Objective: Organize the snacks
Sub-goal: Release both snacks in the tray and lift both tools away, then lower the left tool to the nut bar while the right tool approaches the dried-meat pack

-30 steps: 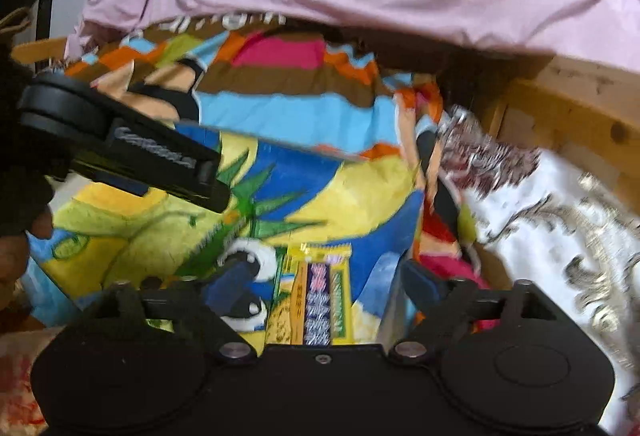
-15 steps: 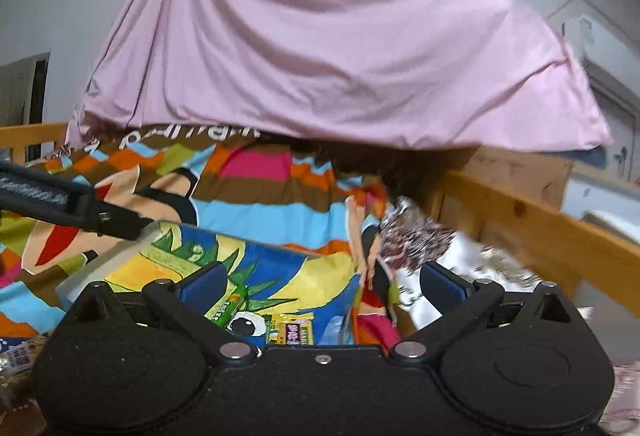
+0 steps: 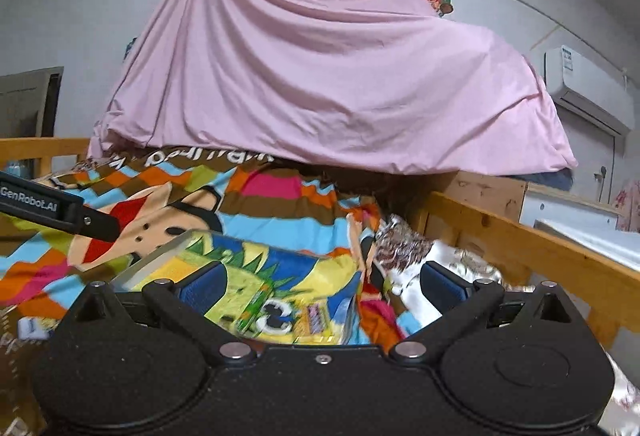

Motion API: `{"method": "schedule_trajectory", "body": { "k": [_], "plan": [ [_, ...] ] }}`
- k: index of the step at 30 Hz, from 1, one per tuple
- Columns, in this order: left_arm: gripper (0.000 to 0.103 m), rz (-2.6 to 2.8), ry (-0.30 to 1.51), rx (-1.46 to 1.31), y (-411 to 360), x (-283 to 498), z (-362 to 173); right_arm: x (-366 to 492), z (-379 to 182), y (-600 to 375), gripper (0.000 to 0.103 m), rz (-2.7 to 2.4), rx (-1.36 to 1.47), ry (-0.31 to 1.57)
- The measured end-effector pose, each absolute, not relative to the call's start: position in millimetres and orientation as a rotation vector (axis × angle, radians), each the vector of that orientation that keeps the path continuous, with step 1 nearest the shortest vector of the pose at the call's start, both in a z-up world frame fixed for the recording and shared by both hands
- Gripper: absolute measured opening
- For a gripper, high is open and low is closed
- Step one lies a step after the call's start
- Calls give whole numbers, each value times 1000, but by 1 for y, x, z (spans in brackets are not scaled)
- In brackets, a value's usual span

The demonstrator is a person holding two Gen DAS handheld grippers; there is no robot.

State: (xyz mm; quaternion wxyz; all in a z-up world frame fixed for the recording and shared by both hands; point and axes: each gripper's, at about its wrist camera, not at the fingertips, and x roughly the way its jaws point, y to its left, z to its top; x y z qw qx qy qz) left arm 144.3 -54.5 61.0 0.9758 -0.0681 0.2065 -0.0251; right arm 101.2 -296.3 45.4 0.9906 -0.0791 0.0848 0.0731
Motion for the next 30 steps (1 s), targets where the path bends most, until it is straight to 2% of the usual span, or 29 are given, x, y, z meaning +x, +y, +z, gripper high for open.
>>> {"method": "schedule_trajectory", "body": {
  "k": [15, 30],
  "plan": [
    [103, -24, 483, -102, -41, 89, 26, 33, 35, -280, 102, 112, -110, 218],
    [103, -51, 538, -57, -36, 81, 0, 48, 17, -277, 102, 93, -108, 385]
  ]
}}
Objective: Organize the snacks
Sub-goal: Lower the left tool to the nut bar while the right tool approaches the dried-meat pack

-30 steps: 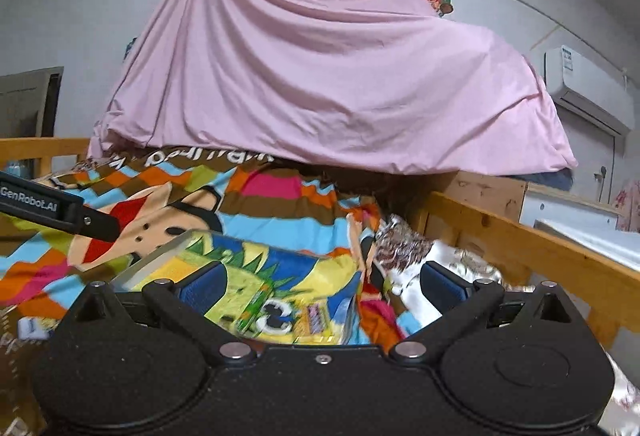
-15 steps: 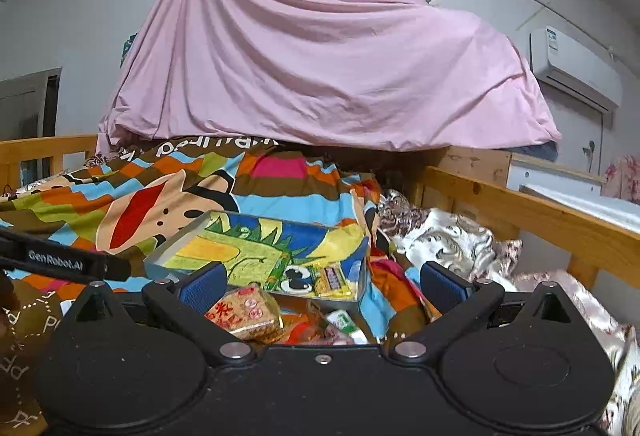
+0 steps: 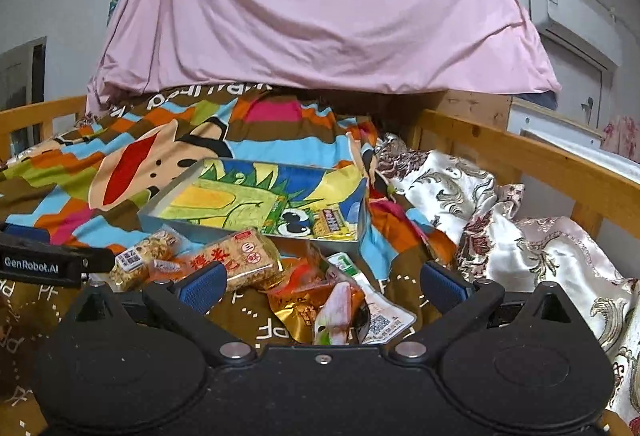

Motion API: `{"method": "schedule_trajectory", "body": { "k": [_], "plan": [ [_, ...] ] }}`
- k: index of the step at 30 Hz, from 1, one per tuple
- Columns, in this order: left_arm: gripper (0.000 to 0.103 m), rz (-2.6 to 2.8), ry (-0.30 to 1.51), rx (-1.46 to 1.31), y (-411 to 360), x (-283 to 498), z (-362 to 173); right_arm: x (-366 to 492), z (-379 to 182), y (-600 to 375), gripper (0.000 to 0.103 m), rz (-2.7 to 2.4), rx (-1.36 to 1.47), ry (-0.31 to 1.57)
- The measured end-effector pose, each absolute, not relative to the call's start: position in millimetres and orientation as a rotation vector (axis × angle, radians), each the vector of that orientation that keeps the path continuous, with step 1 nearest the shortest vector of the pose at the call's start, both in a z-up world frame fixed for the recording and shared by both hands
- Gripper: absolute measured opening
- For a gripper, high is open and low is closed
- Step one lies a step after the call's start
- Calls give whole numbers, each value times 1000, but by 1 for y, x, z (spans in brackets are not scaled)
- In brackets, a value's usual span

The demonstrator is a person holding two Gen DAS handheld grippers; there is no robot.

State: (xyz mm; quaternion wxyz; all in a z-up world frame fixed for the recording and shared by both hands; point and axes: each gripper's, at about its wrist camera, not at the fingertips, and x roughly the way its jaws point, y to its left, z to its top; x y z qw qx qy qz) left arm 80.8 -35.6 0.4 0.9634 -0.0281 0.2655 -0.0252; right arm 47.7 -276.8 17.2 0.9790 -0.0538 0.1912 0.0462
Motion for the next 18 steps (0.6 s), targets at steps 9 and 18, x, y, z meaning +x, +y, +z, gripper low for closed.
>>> {"method": "schedule_trajectory", "body": {
  "k": [9, 18],
  "plan": [
    [103, -44, 561, -76, -24, 86, -4, 50, 13, -264, 102, 155, -166, 408],
    [103, -79, 618, -20, -14, 91, -13, 53, 7, -240, 102, 243, -267, 448]
  ]
}}
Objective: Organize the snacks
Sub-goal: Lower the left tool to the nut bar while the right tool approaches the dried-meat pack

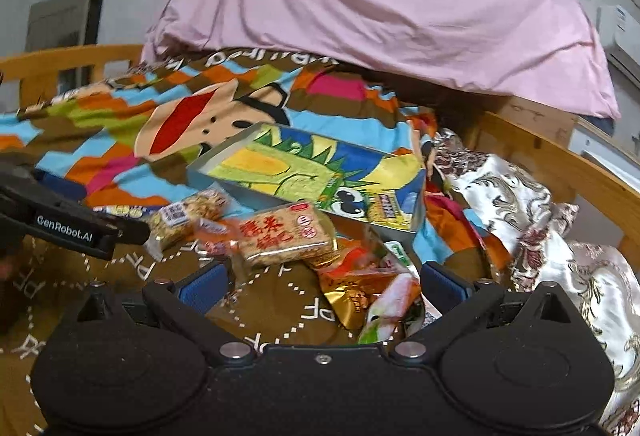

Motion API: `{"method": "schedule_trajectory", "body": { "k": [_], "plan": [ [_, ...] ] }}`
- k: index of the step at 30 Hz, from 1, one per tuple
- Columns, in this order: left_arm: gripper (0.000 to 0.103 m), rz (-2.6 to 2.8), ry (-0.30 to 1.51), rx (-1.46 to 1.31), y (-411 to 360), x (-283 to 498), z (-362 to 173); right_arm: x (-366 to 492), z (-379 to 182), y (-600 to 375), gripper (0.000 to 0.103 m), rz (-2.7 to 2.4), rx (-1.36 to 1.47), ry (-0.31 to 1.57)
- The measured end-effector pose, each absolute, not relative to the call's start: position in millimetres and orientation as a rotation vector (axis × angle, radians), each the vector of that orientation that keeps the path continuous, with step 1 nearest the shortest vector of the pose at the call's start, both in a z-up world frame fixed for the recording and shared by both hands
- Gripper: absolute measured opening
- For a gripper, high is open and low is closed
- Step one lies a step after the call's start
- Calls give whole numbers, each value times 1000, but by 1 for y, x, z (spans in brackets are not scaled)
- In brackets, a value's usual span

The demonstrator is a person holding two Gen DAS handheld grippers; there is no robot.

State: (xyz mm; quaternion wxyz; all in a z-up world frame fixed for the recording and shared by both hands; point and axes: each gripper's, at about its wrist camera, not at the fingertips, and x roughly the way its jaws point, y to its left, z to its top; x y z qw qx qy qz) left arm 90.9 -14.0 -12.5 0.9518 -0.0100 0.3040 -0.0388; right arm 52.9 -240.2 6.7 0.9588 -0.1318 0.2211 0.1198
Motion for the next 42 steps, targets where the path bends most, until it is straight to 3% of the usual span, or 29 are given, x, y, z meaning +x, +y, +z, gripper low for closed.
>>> {"method": "schedule_trajectory", "body": {
  "k": [22, 32, 36, 42],
  "plan": [
    [102, -241, 681, 135, 6, 156, -20, 130, -35, -204, 102, 584, -126, 700],
    [102, -212, 732, 129, 10, 187, -33, 150, -52, -194, 92, 569, -135, 736],
    [98, -208, 744, 166, 5, 191, -37, 155, -59, -193, 88, 556, -127, 751],
    [82, -254, 714, 243, -7, 189, -39, 170, -65, -206, 80, 542, 21, 820]
  ]
}}
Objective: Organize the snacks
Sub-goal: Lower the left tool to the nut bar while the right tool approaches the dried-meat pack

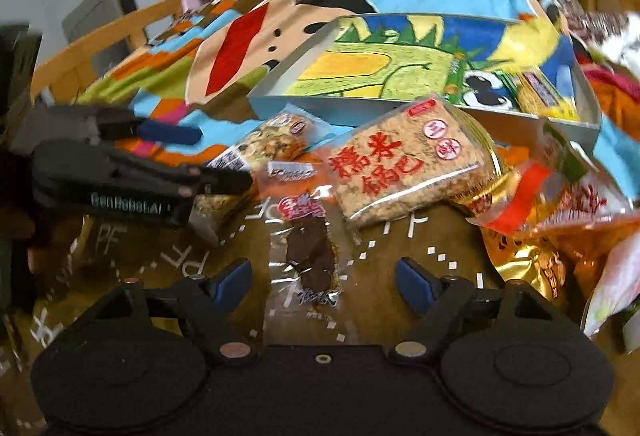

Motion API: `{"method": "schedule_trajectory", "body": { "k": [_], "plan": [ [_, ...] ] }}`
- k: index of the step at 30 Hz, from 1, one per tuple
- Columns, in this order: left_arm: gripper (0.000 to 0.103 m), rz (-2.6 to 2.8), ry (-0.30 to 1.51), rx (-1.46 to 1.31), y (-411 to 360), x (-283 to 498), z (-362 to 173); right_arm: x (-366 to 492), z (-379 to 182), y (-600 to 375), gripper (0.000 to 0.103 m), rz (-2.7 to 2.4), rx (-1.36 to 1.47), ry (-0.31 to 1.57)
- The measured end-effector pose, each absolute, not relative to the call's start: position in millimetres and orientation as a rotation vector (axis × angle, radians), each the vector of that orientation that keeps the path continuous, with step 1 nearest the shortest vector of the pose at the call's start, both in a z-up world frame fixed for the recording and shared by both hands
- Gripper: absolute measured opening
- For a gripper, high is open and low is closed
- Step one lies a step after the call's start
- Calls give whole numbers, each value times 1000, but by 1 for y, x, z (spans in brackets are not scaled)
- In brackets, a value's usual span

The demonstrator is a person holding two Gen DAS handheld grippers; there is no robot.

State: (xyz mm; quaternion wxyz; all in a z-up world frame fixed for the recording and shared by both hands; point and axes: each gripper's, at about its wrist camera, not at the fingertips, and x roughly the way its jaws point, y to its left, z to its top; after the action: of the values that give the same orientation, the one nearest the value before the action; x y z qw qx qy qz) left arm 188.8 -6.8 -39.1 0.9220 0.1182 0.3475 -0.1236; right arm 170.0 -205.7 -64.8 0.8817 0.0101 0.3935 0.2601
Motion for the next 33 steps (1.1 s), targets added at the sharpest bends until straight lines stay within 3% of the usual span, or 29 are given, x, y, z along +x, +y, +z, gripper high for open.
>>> {"method": "schedule_trajectory", "body": {
  "k": [4, 6, 13, 17, 28, 31, 33],
  "plan": [
    [58, -291, 744, 269, -14, 192, -43, 172, -65, -205, 74, 549, 27, 810],
    [50, -298, 766, 286, -18, 194, -46, 171, -65, -202, 65, 565, 4, 799],
    [46, -285, 776, 326, -23, 192, -49, 179, -70, -198, 63, 594, -5, 808],
    [45, -278, 780, 315, -23, 192, -49, 183, -70, -199, 49, 598, 27, 822],
    [38, -277, 864, 275, -15, 173, -37, 151, -59, -192, 49, 607, -144, 826],
    [38, -292, 870, 260, -9, 171, -36, 151, -62, -192, 53, 614, -155, 830],
    [39, -295, 870, 247, -8, 173, -37, 154, -62, -192, 62, 627, -133, 829]
  ]
}}
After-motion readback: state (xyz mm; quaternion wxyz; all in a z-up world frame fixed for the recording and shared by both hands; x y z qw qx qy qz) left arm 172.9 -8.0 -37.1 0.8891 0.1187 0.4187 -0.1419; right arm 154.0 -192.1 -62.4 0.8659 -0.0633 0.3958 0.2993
